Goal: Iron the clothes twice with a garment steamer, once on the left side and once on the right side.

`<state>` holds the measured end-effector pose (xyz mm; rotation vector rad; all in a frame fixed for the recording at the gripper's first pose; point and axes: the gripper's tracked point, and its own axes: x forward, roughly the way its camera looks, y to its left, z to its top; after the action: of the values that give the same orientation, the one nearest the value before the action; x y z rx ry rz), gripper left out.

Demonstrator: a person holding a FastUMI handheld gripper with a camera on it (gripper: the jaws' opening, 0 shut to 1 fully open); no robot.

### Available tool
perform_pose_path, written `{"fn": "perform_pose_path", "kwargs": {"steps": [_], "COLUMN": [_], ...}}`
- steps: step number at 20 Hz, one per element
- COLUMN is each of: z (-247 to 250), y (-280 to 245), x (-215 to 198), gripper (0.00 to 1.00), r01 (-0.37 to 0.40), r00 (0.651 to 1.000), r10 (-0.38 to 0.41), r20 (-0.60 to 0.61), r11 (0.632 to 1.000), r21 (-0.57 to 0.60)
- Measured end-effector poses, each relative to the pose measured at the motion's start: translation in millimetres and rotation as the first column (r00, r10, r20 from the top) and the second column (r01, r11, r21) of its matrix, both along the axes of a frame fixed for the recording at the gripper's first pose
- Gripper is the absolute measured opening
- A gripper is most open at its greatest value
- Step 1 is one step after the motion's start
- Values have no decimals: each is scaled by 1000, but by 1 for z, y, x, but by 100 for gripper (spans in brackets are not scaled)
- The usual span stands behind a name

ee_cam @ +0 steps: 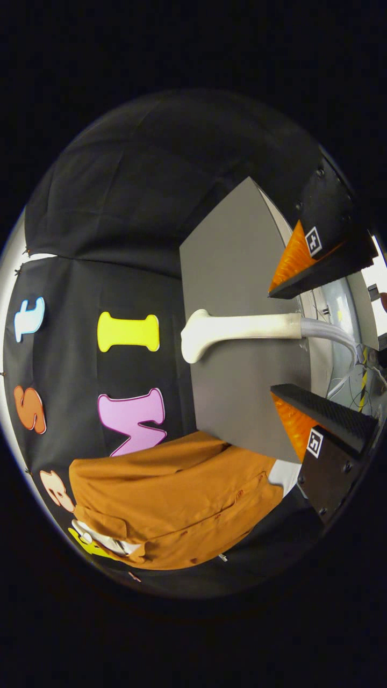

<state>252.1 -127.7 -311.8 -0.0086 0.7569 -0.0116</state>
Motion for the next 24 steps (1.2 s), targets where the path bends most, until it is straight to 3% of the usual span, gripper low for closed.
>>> {"fn": "perform_pose_path", "kwargs": {"steps": [4, 5, 9, 12, 15, 19, 24], "z": [-38, -46, -67, -62, -53, -7, 61], "y": [-9, -8, -14, -14, -16, -19, -11], "x": [17, 19, 25, 26, 23, 27, 16], "gripper": [98, 91, 42, 29, 29, 29, 29], "r01": [9, 8, 34, 7, 4, 6, 11], "r00": [997, 995, 993, 998, 999, 996, 954], "r10": [-5, -2, -24, -1, 1, -18, -45], "r20": [-76, -97, -115, -62, -44, 87, 296], "r11": [999, 998, 996, 995, 993, 991, 993], "r21": [46, 57, 84, 100, 115, 130, 115]}}
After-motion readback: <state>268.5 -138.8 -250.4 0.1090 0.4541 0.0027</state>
